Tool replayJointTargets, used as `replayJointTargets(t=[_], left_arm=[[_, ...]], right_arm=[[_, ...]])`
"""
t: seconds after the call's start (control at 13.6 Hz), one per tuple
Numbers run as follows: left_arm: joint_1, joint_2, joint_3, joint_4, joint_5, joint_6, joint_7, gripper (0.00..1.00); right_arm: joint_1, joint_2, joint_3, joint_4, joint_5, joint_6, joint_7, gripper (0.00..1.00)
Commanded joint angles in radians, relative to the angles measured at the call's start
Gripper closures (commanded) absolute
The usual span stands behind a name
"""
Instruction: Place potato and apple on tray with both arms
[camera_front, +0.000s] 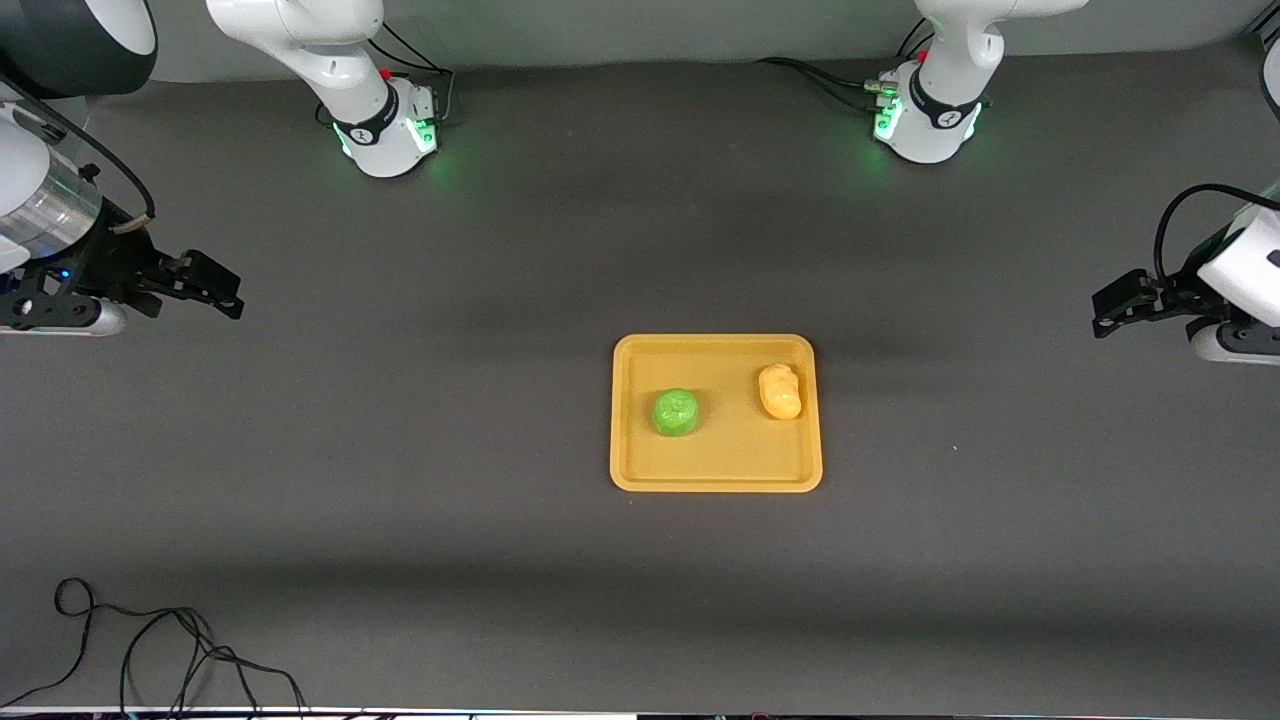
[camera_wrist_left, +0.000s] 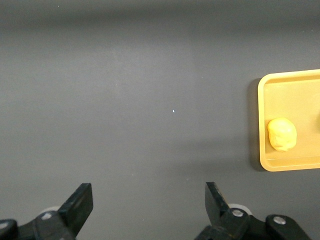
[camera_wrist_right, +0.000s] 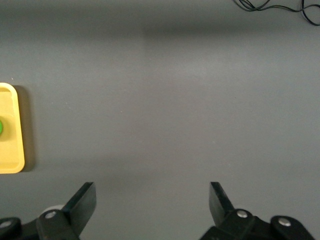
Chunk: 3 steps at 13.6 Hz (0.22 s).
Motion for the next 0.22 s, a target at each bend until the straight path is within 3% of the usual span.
replayJointTargets(t=[0.0, 0.15], left_arm=[[-0.017, -0.022, 0.014, -0.018, 0.000, 0.009, 0.002, 0.00], [-0.016, -0.026, 0.012, -0.019, 0.001, 0.011, 0.000, 0.00]], right_arm=[[-0.024, -0.021, 0.015, -0.030, -0.010, 0.017, -0.036, 0.00], [-0.022, -0.017, 0.012, -0.032, -0.010, 0.032, -0.042, 0.00]])
